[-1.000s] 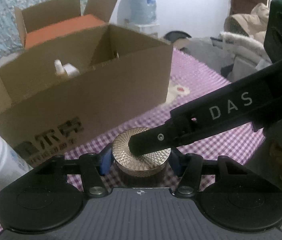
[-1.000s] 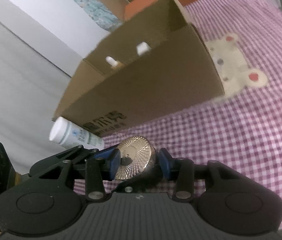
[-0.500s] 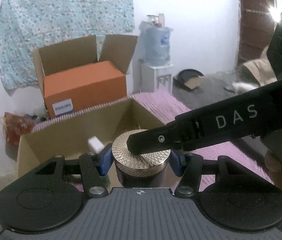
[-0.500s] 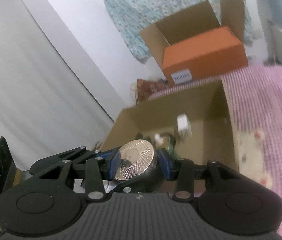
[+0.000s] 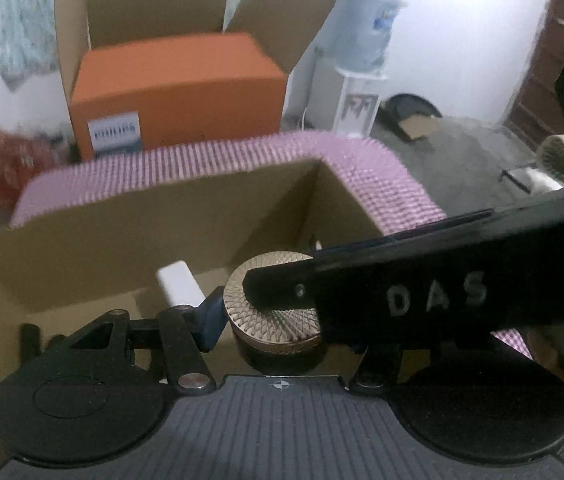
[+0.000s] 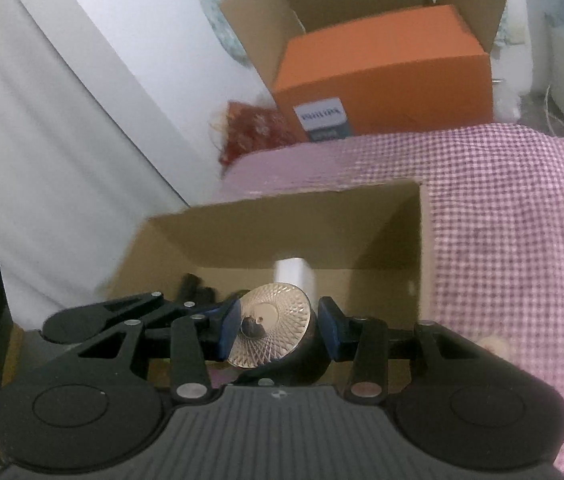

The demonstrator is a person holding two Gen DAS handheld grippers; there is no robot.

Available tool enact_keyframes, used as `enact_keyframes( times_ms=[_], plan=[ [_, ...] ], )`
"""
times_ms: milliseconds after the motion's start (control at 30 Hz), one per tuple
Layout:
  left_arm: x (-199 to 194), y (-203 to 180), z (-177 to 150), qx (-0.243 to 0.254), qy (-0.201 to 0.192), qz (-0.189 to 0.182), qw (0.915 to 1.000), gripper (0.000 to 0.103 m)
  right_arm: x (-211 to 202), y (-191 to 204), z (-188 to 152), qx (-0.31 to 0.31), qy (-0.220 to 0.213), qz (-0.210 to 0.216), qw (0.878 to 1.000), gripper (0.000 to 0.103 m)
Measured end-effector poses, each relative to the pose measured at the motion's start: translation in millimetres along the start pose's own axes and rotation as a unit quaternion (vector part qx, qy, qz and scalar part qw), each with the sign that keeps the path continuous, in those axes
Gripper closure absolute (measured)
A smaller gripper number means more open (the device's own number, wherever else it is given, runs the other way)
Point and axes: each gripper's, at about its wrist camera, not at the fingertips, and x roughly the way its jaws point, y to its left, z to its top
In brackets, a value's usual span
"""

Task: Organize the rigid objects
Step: 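Carry the gold-lidded jar into the box and open the right gripper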

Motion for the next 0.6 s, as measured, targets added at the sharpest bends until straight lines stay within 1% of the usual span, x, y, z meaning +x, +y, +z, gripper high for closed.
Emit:
enact_keyframes(
  times_ms=[133,233,400,600],
  plan=[
    [16.9,-0.2,1.4,-0.009,0.017,-0.002,0.9998,0.046,19.2,-2.7,6.1,-0.031,0.021,-0.03,0.999,0.058],
    [22.9,-3.1,5.7,-0.008,0.023,-0.001,0.9997,0.046,25.1,-0.3,10.9,-0.061,0.026,-0.052,0.996,0.06],
    [27.0,-7.9,7.5,0.002,0.028,0.005,0.9996,0.045,28.1,-2.1,15.8,-0.084,0.03,-0.061,0.994,0.061],
    [24.4,-10.2,5.7,0.004,0.027,0.008,0.9996,0.043,25.0,-3.3,14.7,-0.081,0.022,-0.058,0.995,0.061]
  ],
)
